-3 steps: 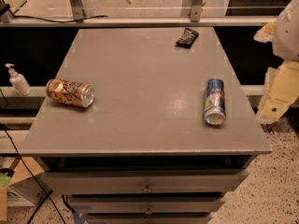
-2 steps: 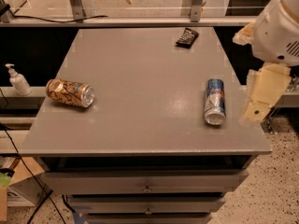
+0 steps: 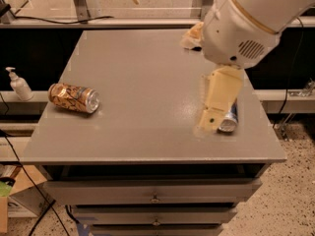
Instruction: Place orange can upright
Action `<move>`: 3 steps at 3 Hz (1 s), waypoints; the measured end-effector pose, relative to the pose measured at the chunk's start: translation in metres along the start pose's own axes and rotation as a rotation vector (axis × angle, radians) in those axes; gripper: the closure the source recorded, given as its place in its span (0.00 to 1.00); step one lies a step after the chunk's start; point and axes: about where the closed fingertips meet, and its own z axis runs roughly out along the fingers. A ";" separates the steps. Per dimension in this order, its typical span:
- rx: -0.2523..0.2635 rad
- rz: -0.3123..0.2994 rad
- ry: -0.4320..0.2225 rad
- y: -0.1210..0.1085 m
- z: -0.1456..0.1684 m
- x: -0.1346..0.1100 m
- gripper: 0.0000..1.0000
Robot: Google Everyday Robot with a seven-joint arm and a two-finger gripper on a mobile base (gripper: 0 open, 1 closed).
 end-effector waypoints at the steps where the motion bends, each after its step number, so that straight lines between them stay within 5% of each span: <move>1: -0.010 -0.004 -0.032 0.004 -0.001 -0.010 0.00; 3: -0.004 -0.068 -0.052 -0.020 0.038 -0.066 0.00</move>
Offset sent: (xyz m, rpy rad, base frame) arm 0.0148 0.0624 -0.0086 0.0150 -0.0100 0.0542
